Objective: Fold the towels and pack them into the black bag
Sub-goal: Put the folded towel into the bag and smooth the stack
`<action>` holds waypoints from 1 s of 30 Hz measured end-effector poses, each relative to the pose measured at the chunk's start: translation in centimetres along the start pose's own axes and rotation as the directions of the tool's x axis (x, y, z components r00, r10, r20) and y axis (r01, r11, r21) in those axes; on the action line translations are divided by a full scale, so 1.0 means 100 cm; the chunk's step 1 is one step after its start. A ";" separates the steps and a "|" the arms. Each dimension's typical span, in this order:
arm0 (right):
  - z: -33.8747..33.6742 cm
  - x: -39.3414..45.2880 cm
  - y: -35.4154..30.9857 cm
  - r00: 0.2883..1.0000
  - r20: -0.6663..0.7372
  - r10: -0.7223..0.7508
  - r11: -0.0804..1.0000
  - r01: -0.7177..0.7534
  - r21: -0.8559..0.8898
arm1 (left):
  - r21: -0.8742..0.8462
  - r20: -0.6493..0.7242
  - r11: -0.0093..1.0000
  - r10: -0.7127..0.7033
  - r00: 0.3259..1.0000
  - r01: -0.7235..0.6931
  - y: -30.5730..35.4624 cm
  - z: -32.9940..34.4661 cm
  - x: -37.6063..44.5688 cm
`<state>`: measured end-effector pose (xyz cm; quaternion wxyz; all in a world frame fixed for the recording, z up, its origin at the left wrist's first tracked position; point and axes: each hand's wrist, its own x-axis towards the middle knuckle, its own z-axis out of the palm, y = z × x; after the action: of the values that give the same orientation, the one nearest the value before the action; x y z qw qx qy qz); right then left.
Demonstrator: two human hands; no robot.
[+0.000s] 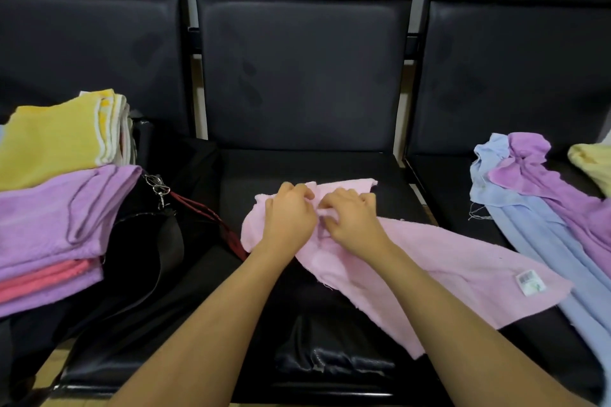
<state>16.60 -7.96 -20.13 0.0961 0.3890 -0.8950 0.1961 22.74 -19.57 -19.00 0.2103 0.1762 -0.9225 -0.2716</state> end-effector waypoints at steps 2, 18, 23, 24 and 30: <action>0.000 -0.005 -0.001 0.977 0.212 0.023 0.998 -0.011 -0.058 | 0.097 0.114 0.995 -0.023 0.993 0.012 -0.007 0.009 -0.001; -0.001 -0.007 0.010 0.807 0.324 0.493 0.869 -0.440 -0.227 | 0.445 0.221 0.884 0.045 0.974 -0.142 -0.019 0.032 -0.017; -0.003 -0.008 0.009 0.897 0.051 0.440 0.897 -0.436 -0.070 | 0.306 0.087 0.951 0.010 0.996 -0.037 -0.006 0.026 -0.014; -0.005 -0.007 0.008 0.905 -0.033 0.423 0.905 -0.424 -0.019 | 0.232 0.063 0.973 -0.007 0.998 -0.008 -0.003 0.023 -0.012; -0.011 0.005 0.000 0.831 -0.448 0.330 0.923 -0.183 0.339 | 0.091 -0.050 0.996 0.012 0.999 -0.008 0.015 -0.002 -0.001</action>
<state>16.23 -7.80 -18.94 0.2393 0.2100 -0.8468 0.4261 22.59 -18.44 -18.01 0.2269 0.1878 -0.9291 -0.2237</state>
